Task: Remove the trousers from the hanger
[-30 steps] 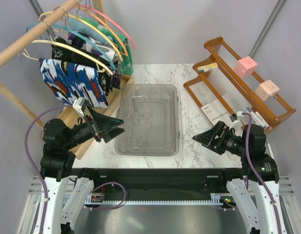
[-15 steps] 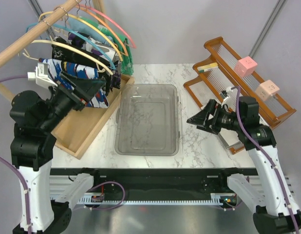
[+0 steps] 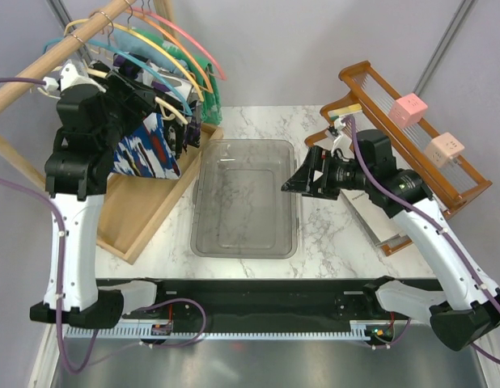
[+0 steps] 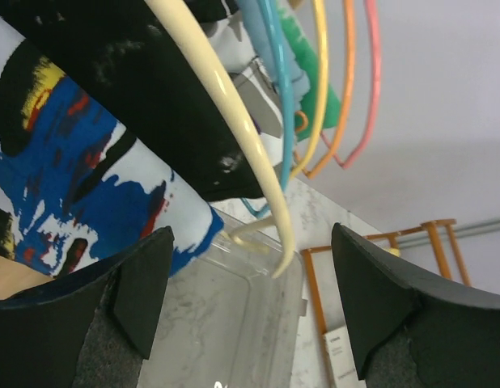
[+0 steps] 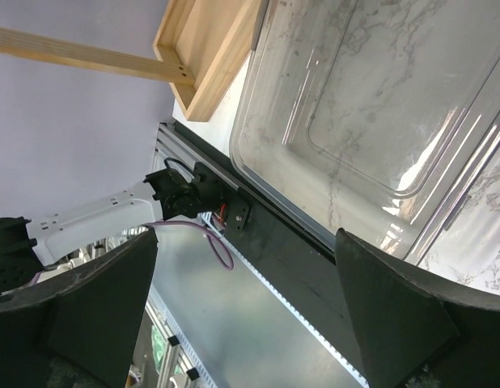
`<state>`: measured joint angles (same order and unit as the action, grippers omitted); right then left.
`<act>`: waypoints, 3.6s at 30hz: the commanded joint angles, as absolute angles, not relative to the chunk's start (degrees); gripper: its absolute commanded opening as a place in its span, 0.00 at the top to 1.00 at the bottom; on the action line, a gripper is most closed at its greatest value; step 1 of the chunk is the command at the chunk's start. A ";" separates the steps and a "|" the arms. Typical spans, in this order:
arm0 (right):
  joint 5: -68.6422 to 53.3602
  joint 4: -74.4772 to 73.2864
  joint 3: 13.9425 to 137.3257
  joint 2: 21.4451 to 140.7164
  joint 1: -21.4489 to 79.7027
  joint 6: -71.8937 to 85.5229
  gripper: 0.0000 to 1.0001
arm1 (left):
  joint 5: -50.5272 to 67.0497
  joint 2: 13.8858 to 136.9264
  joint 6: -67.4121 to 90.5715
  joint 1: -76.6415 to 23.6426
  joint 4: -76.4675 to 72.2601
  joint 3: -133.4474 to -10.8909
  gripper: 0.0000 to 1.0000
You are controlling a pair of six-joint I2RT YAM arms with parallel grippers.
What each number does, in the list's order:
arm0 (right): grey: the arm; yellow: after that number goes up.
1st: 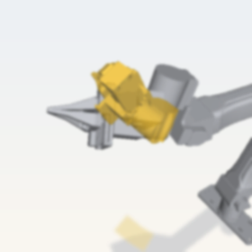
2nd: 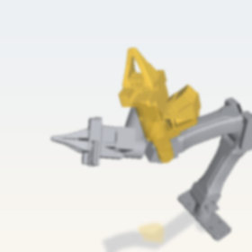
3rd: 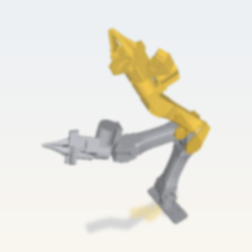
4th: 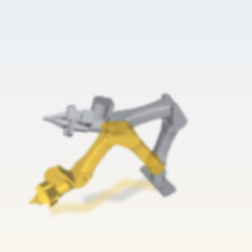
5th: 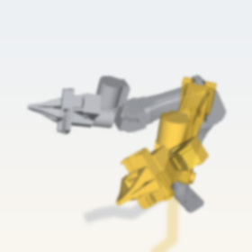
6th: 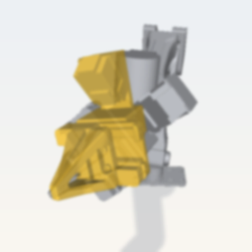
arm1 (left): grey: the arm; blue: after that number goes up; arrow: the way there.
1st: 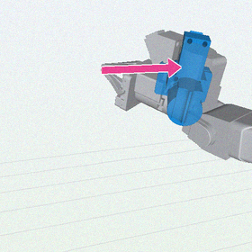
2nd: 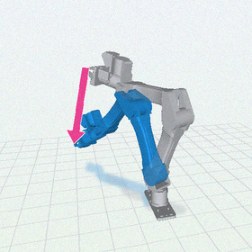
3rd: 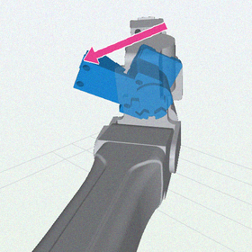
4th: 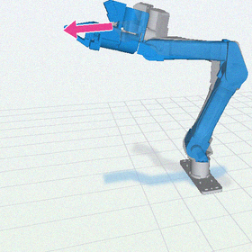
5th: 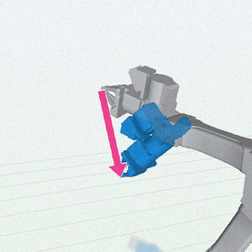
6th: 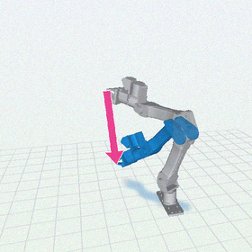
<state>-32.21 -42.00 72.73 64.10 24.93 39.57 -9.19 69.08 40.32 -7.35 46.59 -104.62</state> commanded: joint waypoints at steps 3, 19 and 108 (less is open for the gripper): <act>-30.58 -40.25 76.90 63.63 25.22 37.53 0.02 | -16.52 72.16 37.70 -7.12 39.74 -103.81 0.17; -29.80 -42.01 79.10 65.13 25.22 35.42 0.02 | -14.59 73.83 37.09 -6.86 30.41 -99.23 0.46; -21.38 -25.86 85.24 74.53 56.14 50.70 0.02 | 45.60 40.96 44.99 -5.27 44.56 -91.06 0.98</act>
